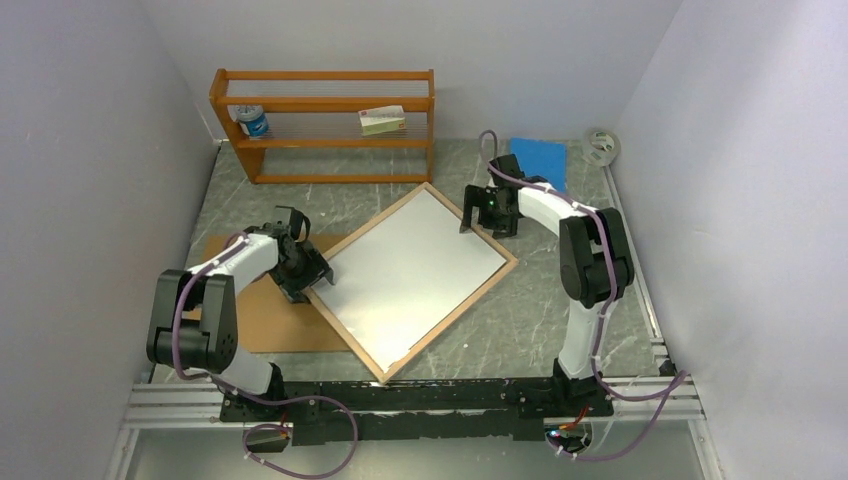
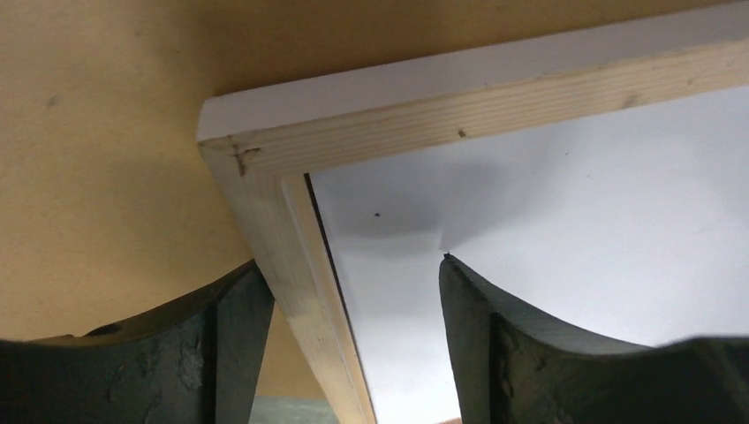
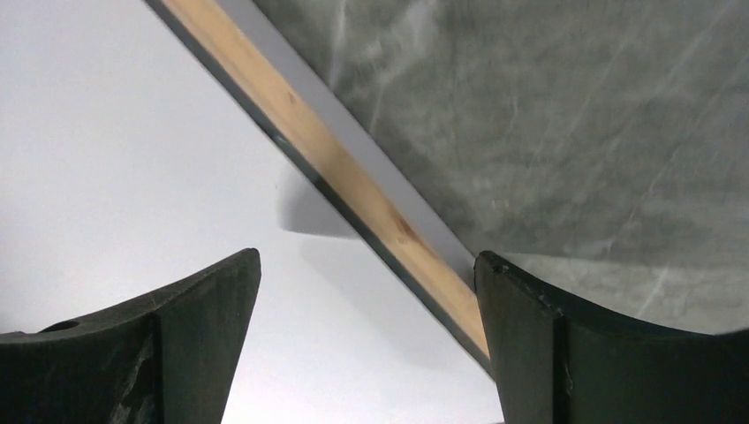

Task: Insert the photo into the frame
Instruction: Adjust the photo frame at the center of the board.

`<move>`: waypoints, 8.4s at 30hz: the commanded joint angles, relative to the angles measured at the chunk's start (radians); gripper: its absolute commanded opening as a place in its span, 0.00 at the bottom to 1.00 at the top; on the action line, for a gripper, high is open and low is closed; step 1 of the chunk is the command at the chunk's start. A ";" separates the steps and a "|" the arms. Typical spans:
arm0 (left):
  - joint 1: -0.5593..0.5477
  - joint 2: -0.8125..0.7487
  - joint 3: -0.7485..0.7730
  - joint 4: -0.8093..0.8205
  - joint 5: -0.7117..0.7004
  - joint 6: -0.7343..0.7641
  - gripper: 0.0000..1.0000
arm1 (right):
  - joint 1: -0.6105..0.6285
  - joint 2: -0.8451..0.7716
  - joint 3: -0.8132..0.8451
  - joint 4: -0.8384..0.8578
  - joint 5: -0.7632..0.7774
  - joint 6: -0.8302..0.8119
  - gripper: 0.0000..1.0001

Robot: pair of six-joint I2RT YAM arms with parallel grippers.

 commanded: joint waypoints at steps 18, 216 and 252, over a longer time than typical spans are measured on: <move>0.001 0.318 0.355 0.124 0.311 0.290 0.68 | -0.001 -0.531 -0.527 -0.032 -0.010 0.276 0.78; 0.061 0.299 0.236 0.201 0.368 0.310 0.84 | 0.083 -0.286 -0.308 -0.112 0.210 0.218 0.71; 0.094 0.233 0.225 0.188 0.382 0.294 0.81 | 0.096 -0.456 -0.335 -0.137 0.338 0.260 0.71</move>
